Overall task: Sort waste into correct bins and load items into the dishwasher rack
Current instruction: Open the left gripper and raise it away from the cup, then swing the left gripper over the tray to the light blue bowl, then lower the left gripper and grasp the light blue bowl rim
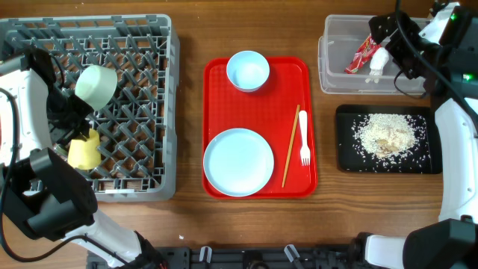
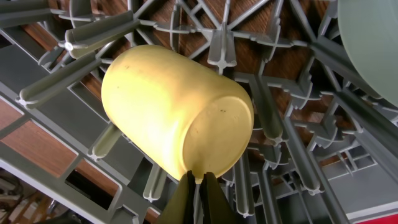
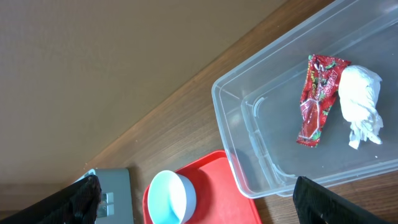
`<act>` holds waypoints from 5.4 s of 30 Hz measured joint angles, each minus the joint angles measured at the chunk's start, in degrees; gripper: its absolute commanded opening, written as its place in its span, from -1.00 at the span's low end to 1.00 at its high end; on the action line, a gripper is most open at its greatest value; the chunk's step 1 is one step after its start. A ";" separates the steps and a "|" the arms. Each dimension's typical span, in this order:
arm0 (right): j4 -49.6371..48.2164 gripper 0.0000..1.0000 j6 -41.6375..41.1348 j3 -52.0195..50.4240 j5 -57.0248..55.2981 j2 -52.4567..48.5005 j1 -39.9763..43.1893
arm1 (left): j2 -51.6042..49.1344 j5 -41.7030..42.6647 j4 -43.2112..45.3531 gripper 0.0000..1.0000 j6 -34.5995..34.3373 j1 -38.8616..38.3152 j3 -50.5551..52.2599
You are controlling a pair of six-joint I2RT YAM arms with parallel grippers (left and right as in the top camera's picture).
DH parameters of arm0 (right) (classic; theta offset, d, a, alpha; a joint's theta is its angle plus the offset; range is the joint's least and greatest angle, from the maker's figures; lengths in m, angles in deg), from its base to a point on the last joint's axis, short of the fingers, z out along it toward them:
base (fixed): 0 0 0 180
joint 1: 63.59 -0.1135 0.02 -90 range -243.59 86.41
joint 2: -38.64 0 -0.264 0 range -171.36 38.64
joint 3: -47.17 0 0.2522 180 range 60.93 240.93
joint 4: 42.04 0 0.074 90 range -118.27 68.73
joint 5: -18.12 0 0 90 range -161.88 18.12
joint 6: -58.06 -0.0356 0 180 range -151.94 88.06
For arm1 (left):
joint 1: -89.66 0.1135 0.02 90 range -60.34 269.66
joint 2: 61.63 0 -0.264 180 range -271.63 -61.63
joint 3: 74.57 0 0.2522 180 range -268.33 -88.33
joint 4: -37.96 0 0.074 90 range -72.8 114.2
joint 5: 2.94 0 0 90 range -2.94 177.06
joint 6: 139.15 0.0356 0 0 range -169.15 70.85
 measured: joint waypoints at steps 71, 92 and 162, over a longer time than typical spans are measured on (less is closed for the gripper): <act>0.00 0.99 0.00 0.00 0.00 0.00 0.00 | 3.82 2.97 11.63 -0.92 1.79 1.18 6.75; 0.00 1.00 0.00 0.00 0.00 0.00 0.00 | 9.11 1.88 3.17 -0.92 -5.27 13.88 5.66; 0.15 0.99 0.00 0.00 0.00 0.00 0.00 | -15.26 4.72 51.67 0.25 18.40 -58.58 5.29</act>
